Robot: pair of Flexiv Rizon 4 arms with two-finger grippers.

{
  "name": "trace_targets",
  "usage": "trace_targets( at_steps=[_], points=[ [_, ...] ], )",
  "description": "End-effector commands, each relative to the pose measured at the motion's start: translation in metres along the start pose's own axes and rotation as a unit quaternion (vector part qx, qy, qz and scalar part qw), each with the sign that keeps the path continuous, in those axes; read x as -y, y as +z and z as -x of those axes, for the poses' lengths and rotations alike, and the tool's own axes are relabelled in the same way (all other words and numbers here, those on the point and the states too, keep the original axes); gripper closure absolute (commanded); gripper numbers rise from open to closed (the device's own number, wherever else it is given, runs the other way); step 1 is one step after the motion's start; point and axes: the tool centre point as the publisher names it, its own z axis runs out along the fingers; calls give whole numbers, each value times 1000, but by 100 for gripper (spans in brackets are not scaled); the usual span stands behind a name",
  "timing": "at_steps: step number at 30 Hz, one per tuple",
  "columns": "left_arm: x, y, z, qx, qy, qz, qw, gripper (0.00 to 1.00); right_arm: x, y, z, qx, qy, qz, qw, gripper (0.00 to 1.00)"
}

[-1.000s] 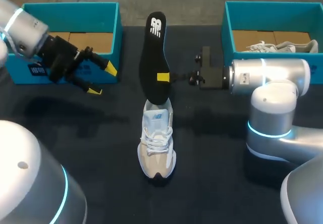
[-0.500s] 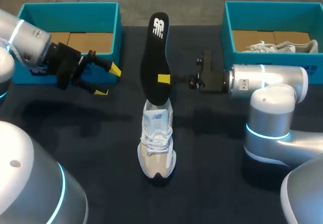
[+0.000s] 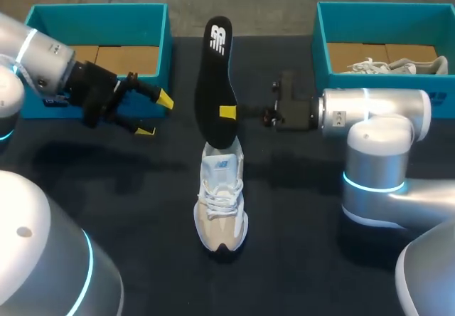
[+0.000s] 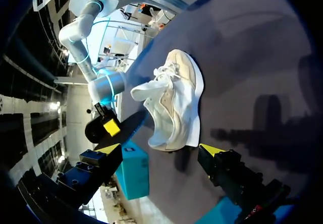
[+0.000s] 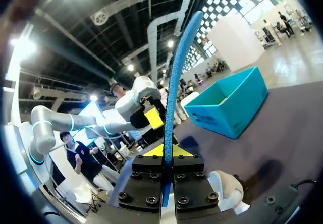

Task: Take the shoe out of the shoebox, open the shoe tongue, remove and reinsert the insole, then place the shoe into the shoebox

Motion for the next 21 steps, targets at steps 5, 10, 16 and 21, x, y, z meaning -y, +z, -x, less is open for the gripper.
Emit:
trace_targets(
  at_steps=[5,10,16,21],
  points=[
    [-16,17,-11,-12,-20,-15,1000,0,7,14,8,-3,-17,6,1000,100],
    [-20,21,-19,-17,-32,-14,999,0,11,15,9,-3,-31,5,1000,100],
    [-21,32,-27,-17,-43,-17,999,0,16,17,13,8,-51,-1,999,100],
    [-24,42,-33,-19,-54,-21,998,0,17,16,17,4,-66,-9,998,100]
  ],
)
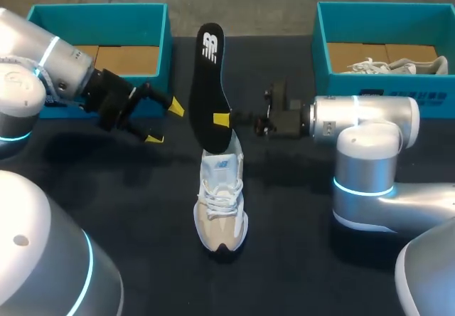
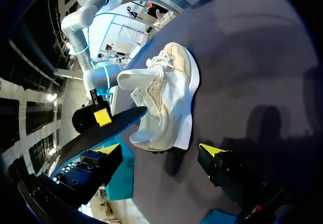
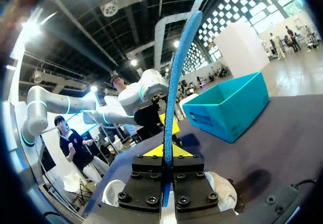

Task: Take the shoe out of the shoebox, open the shoe tongue, remove and reinsert the insole, then place the shoe into the shoebox

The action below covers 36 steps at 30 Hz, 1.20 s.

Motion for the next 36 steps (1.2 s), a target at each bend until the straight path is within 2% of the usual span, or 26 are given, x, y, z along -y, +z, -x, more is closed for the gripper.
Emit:
trace_targets(
  at_steps=[1,13,17,32,36],
  points=[
    [-6,9,-3,-2,-5,-3,1000,0,1,3,3,-1,-7,-10,1000,100],
    [-18,15,-5,-11,-27,10,1000,0,2,-4,9,-9,-27,-20,999,100],
    [-18,15,-5,-11,-27,10,1000,0,1,-5,9,-1,-32,-31,999,100],
    [-18,15,-5,-11,-27,10,1000,0,3,-6,9,4,-28,-31,999,100],
    [-18,15,-5,-11,-27,10,1000,0,12,-6,18,13,-29,-8,999,100]
  ],
)
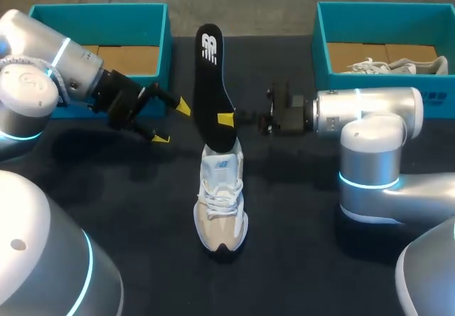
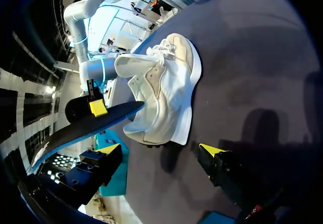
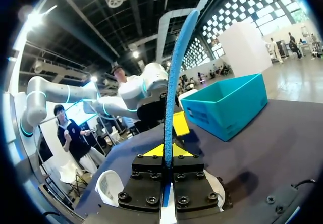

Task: Take the shoe out of the shoebox, open the shoe tongue, remove and reinsert the insole, then place the shoe into the shoebox

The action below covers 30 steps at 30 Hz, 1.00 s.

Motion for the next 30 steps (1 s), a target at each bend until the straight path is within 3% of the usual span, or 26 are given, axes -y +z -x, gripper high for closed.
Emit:
trace_targets(
  at_steps=[1,8,18,30],
  points=[
    [0,1,0,-1,0,1,1000,0,12,4,6,7,-1,23,1000,100],
    [-1,2,1,0,0,-2,1000,0,16,3,10,13,-7,33,999,100],
    [-9,20,13,5,-18,0,1000,0,19,-3,9,21,-18,46,999,100],
    [-10,23,8,14,-47,3,999,0,25,-2,7,23,-18,40,999,100]
  ],
)
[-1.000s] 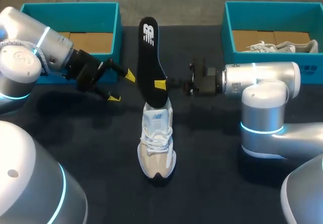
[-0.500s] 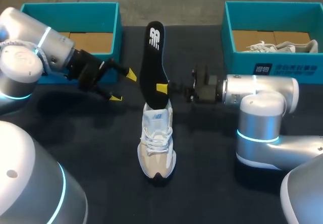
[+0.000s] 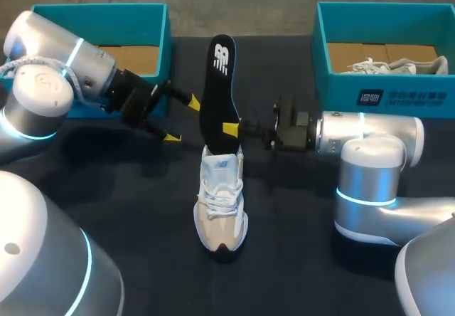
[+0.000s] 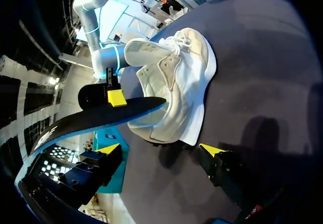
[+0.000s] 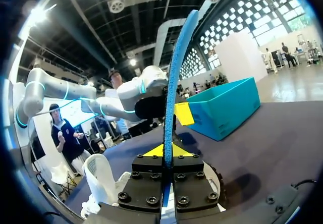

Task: Take the shoe out of the shoebox, open the shoe tongue, remove and reinsert the insole, then place the shoe into the shoebox

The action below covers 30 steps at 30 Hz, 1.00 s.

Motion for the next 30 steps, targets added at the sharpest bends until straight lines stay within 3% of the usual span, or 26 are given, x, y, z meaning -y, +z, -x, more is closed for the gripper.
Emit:
trace_targets(
  at_steps=[1,30],
  points=[
    [1,2,-4,3,-4,2,1000,0,1,3,-1,1,-1,-2,1000,100],
    [2,2,-5,2,-7,1,1000,0,31,3,-2,16,21,-28,999,100]
  ],
)
